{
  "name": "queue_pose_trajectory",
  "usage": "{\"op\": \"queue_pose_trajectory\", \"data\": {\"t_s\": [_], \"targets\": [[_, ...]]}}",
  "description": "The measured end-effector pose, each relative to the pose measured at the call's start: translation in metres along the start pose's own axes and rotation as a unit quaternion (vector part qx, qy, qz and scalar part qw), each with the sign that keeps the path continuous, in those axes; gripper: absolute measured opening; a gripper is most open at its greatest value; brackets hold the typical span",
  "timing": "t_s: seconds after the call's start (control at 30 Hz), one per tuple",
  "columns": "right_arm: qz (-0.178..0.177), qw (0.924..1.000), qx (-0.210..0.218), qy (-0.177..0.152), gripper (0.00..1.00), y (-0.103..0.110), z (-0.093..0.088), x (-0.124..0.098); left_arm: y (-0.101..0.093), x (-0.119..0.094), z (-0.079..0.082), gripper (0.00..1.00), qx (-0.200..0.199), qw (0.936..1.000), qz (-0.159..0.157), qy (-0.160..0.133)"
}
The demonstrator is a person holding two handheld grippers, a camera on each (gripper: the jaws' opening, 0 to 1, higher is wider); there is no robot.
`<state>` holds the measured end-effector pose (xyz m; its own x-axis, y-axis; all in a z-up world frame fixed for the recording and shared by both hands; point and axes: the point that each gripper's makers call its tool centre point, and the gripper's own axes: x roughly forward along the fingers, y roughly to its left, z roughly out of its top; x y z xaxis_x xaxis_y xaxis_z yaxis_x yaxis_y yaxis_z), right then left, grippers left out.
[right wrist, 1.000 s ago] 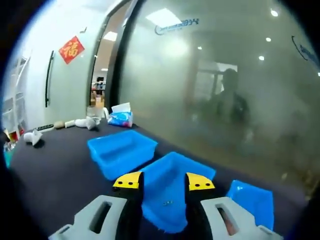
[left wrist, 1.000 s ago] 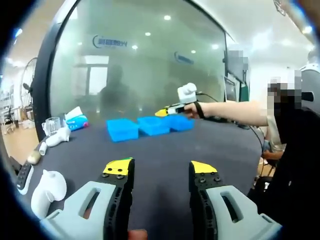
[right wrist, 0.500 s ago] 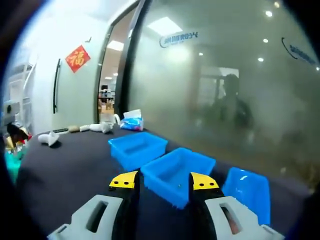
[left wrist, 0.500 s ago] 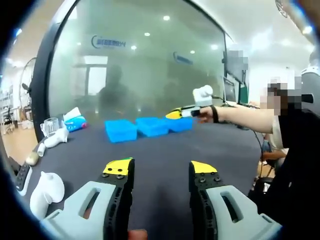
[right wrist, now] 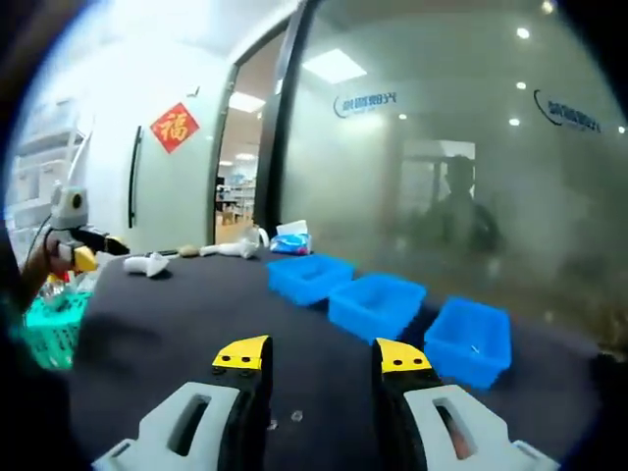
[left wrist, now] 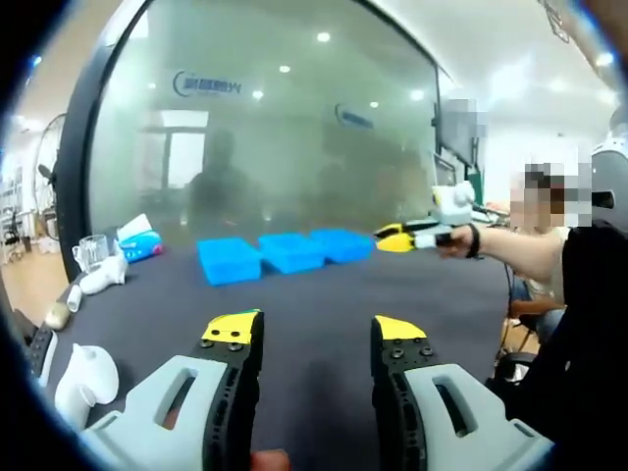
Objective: Sort the screws, nuts, and washers into the corresponding bins
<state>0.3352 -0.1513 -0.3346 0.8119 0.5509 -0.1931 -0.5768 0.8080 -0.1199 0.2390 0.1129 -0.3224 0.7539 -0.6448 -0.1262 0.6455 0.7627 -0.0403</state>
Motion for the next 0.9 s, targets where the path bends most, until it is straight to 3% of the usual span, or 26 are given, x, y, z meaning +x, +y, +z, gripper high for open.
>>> {"op": "queue_pose_trajectory", "data": {"t_s": [0.23, 0.43, 0.9], "targets": [[0.011, 0.9999, -0.012, 0.003, 0.37, 0.018, -0.011, -0.033, -0.008, 0.003, 0.001, 0.43, -0.003, 0.9998, -0.017, 0.003], [0.009, 0.9999, -0.006, 0.000, 0.37, 0.019, -0.014, -0.051, -0.011, 0.004, -0.001, 0.43, -0.004, 0.9998, -0.021, 0.007], [0.083, 0.9942, -0.016, 0.067, 0.35, 0.032, -0.039, -0.057, -0.018, 0.003, -0.007, 0.44, 0.005, 0.9992, -0.034, 0.020]]}}
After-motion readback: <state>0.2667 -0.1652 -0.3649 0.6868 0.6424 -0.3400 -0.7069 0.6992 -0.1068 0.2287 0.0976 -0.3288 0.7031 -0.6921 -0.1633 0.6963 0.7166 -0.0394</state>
